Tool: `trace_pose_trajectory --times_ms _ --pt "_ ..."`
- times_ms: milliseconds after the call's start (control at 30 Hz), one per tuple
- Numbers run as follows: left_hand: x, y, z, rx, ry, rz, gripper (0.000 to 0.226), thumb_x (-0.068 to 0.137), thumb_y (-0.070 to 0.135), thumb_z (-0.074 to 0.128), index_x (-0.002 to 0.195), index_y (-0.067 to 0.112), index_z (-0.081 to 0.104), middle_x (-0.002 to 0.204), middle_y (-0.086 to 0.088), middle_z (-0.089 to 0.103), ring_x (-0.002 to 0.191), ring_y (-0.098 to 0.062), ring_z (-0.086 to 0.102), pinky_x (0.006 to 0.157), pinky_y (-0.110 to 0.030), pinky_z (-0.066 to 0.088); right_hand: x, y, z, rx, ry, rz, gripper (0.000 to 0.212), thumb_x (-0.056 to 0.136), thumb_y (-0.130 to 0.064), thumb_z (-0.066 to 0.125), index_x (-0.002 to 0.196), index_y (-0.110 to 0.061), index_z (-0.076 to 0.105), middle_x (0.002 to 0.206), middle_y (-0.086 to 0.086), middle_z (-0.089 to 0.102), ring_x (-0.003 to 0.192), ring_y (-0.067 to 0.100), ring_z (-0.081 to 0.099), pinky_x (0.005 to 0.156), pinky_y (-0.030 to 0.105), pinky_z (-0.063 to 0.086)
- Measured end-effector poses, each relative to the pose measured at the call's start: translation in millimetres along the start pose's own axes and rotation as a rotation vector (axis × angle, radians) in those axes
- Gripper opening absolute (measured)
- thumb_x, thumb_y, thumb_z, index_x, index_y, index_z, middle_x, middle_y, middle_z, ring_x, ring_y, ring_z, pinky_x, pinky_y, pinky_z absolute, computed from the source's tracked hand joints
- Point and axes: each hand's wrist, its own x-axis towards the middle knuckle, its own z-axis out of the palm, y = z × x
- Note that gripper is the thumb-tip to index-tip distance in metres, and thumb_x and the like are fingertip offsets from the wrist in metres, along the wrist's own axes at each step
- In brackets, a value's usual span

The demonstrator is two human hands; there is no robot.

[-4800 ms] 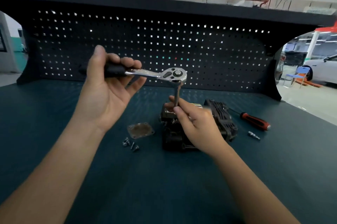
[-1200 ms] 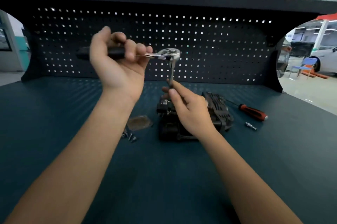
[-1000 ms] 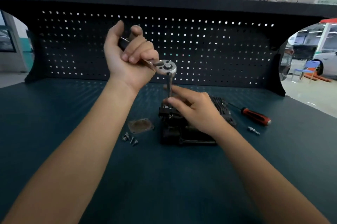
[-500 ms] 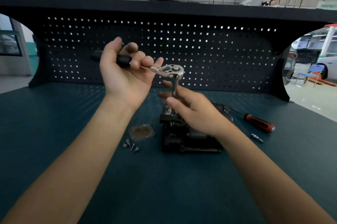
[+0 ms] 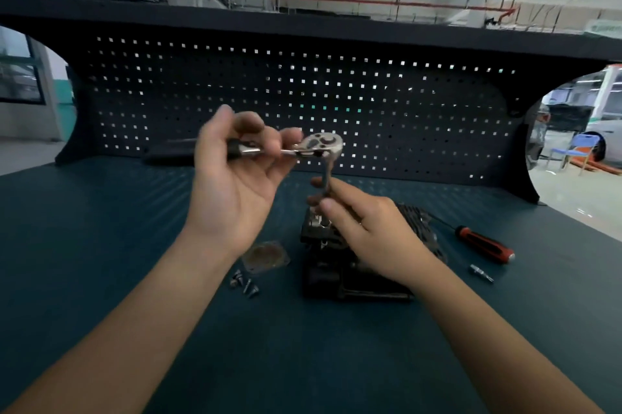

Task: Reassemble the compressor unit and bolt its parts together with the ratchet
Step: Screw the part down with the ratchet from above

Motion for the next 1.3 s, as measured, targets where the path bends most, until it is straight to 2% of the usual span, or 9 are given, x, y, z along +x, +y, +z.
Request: trace_pose_trajectory --times_ms 133,333,500,633,700,833,967,1067,1300 --pt "38 3 9 -0.258 0.167 -0.269 0.025 0.083 0.024 0.045 0.065 0.01 0.057 0.033 0.007 0.03 0.033 -0.006 0.037 0.048 -0.017 0.045 5 -1 -4 0.11 -0.191 0.067 0.036 0.095 -0.018 0.05 0.118 -0.045 0.045 0.11 -0.021 0.06 0.098 -0.017 0.055 0.087 0.007 0.043" --pt "51 4 37 -0.138 -0.139 -0.551 0.031 0.078 0.026 0.042 0.062 0.009 0.061 0.025 0.007 0.023 0.021 -0.007 0.024 0.036 -0.014 0.032 -8 -3 3 -0.116 0.062 -0.033 0.02 0.09 -0.019 0.061 0.105 -0.008 0.068 0.083 0.012 0.072 0.077 0.03 0.067 0.071 0.046 0.051" --pt "15 -2 37 -0.017 -0.405 -0.404 0.035 0.081 0.031 0.038 0.065 0.012 0.063 0.027 0.01 0.031 0.025 -0.005 0.032 0.043 -0.018 0.038 -31 0 18 -0.273 0.248 -0.144 0.018 0.081 -0.014 0.063 0.077 0.003 0.067 0.053 0.01 0.058 0.046 0.027 0.054 0.042 0.036 0.044" --pt "-9 -9 23 0.082 -0.25 -0.161 0.035 0.088 0.028 0.04 0.062 0.014 0.06 0.04 0.005 0.047 0.047 -0.011 0.054 0.058 -0.024 0.049 -28 1 25 -0.122 0.39 -0.035 0.018 0.082 -0.015 0.061 0.078 0.002 0.068 0.052 0.012 0.058 0.045 0.025 0.051 0.045 0.03 0.043" --pt "-22 -20 21 0.368 -0.332 0.032 0.024 0.087 0.013 0.041 0.07 0.008 0.057 0.061 0.004 0.065 0.075 -0.007 0.063 0.074 -0.017 0.049 -22 -3 24 -0.06 0.467 0.002 0.019 0.08 -0.013 0.061 0.072 0.003 0.065 0.05 0.013 0.057 0.054 0.024 0.05 0.046 0.016 0.033" --pt "-28 -31 31 0.837 -0.59 0.053 0.012 0.082 -0.014 0.053 0.092 -0.013 0.06 0.107 -0.034 0.058 0.111 -0.027 0.05 0.09 -0.003 0.036 -15 -4 21 0.101 0.343 0.069 0.042 0.07 -0.03 0.052 0.072 0.011 0.058 0.08 0.019 0.061 0.074 0.031 0.052 0.06 0.03 0.035" --pt "-6 -12 22 0.419 -0.309 0.137 0.049 0.099 0.037 0.03 0.07 0.028 0.069 0.069 0.003 0.069 0.084 -0.017 0.068 0.082 -0.03 0.052 -11 2 15 -0.052 0.295 0.072 0.025 0.087 -0.024 0.064 0.08 0.0 0.067 0.062 0.003 0.065 0.058 0.014 0.058 0.057 0.023 0.043" --pt "7 -9 16 0.269 -0.133 0.019 0.06 0.099 0.038 0.024 0.06 0.025 0.067 0.061 0.003 0.066 0.079 -0.014 0.069 0.075 -0.028 0.053 -7 -2 14 -0.03 0.28 0.038 0.023 0.088 -0.019 0.064 0.074 -0.001 0.065 0.057 -0.001 0.061 0.062 0.01 0.054 0.054 0.009 0.036" --pt "15 -14 21 0.128 -0.159 -0.056 0.045 0.096 0.04 0.03 0.071 0.016 0.06 0.066 -0.001 0.068 0.085 -0.017 0.069 0.075 -0.033 0.054 0 8 16 0.042 0.365 0.065 0.019 0.089 -0.016 0.061 0.076 -0.002 0.065 0.066 0.006 0.069 0.065 0.001 0.059 0.054 0.006 0.04"
